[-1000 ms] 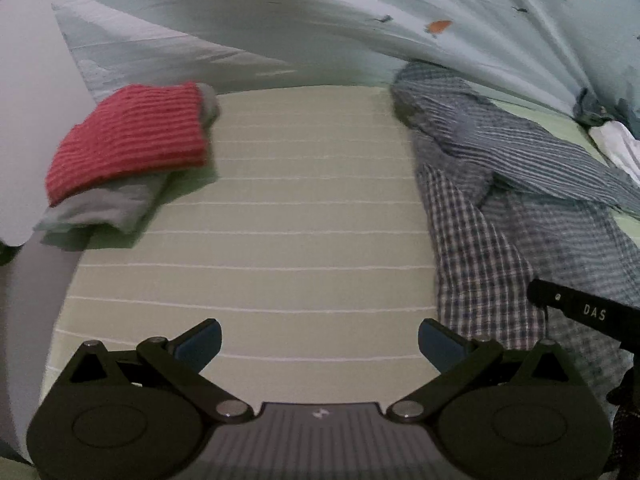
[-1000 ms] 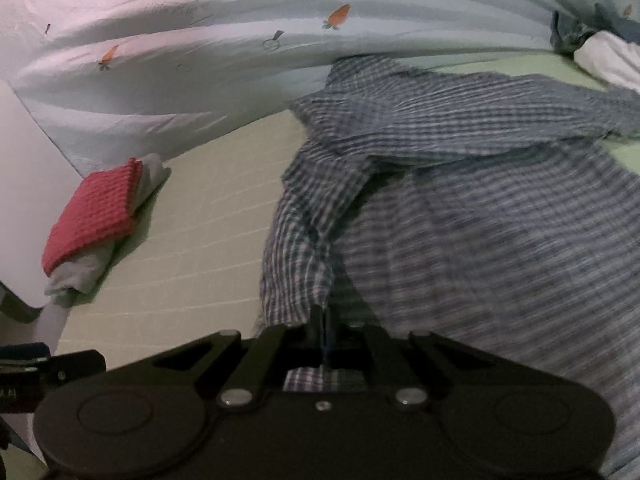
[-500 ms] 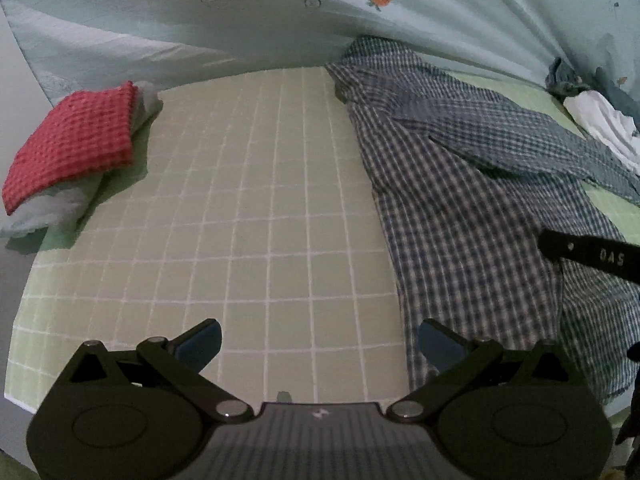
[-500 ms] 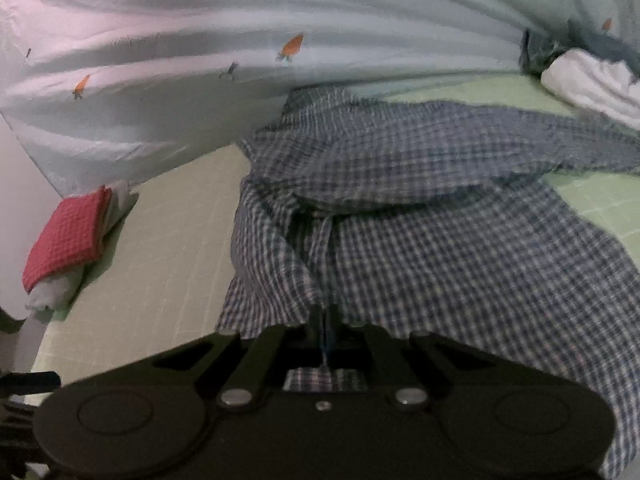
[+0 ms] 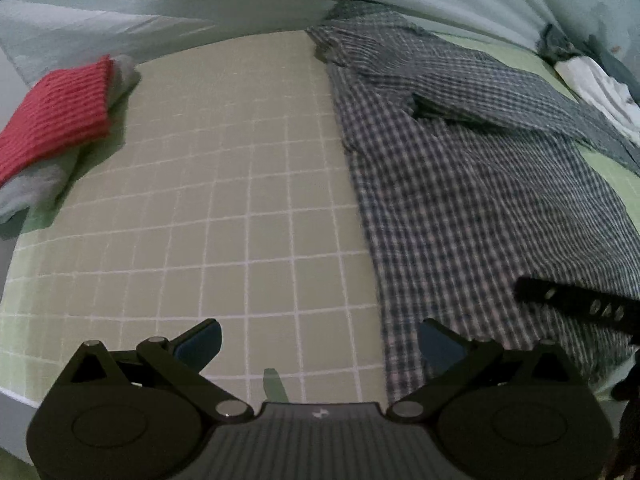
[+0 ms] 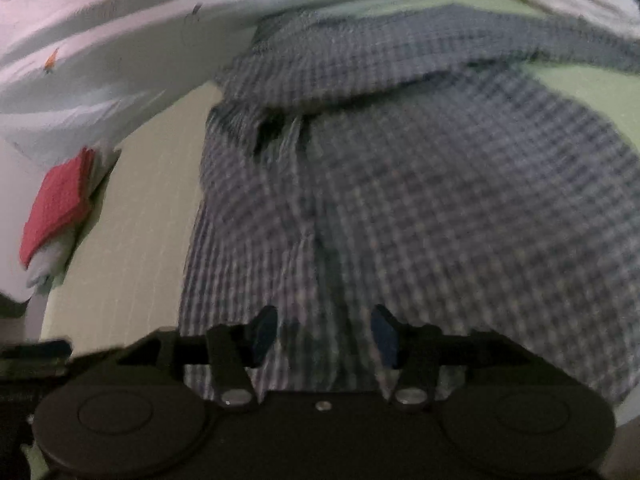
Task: Fold clothes
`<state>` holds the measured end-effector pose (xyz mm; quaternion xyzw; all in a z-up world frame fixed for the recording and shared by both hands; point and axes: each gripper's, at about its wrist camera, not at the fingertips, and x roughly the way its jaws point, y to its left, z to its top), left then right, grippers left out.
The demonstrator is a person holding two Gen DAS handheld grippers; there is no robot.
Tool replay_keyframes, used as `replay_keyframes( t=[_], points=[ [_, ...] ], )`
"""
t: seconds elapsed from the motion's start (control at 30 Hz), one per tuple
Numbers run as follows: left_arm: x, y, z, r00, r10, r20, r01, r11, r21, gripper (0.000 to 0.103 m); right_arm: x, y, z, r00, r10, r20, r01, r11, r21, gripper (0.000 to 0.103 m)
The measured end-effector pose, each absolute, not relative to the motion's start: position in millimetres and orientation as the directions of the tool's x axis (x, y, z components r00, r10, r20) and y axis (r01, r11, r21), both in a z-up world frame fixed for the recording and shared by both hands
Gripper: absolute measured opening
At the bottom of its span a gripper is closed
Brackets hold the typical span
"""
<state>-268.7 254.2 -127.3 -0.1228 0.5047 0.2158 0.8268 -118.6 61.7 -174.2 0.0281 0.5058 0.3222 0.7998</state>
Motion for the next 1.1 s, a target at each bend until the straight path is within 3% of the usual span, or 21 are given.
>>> replay_keyframes(
  t=[0.03, 0.07, 0.27, 0.33, 0.43, 0.5, 0.63, 0.7, 1.1],
  points=[
    [-268, 253, -128, 0.400, 0.229, -0.887, -0.473, 0.881, 0.015, 0.103, -121, 62, -176, 0.265, 0.551, -0.791, -0.494, 0.782, 0.379, 0.015],
    [-267, 252, -127, 0.403, 0.227, -0.887, -0.467, 0.884, 0.015, 0.103, -124, 61, -172, 0.278, 0.558, -0.782, -0.506, 0.777, 0.374, 0.003],
    [-263, 252, -126, 0.406, 0.220, -0.887, -0.452, 0.892, 0.014, 0.103, -127, 54, -150, 0.374, 0.543, -0.752, -0.525, 0.792, 0.311, 0.002],
    [-261, 252, -127, 0.399, 0.218, -0.891, -0.450, 0.893, 0.017, 0.103, -120, 55, -163, 0.331, 0.494, -0.804, -0.502, 0.814, 0.294, 0.005],
    [-256, 254, -126, 0.394, 0.226, -0.891, -0.457, 0.889, 0.024, 0.103, -115, 54, -175, 0.288, 0.444, -0.849, -0.475, 0.836, 0.276, 0.016],
    [-253, 256, -122, 0.401, 0.240, -0.884, -0.470, 0.882, 0.026, 0.103, -109, 49, -170, 0.316, 0.449, -0.836, -0.472, 0.839, 0.273, 0.045],
    [-245, 265, -118, 0.402, 0.262, -0.877, -0.520, 0.854, 0.017, 0.103, -88, 37, -158, 0.391, 0.446, -0.805, -0.453, 0.855, 0.253, 0.061],
    [-239, 270, -116, 0.400, 0.276, -0.874, -0.549, 0.836, 0.013, 0.103, -71, 30, -156, 0.413, 0.438, -0.798, -0.431, 0.866, 0.253, 0.074],
    [-187, 301, -103, 0.389, 0.361, -0.848, -0.694, 0.720, -0.012, 0.103, 55, -6, -146, 0.554, 0.370, -0.745, -0.291, 0.925, 0.243, 0.099]
  ],
)
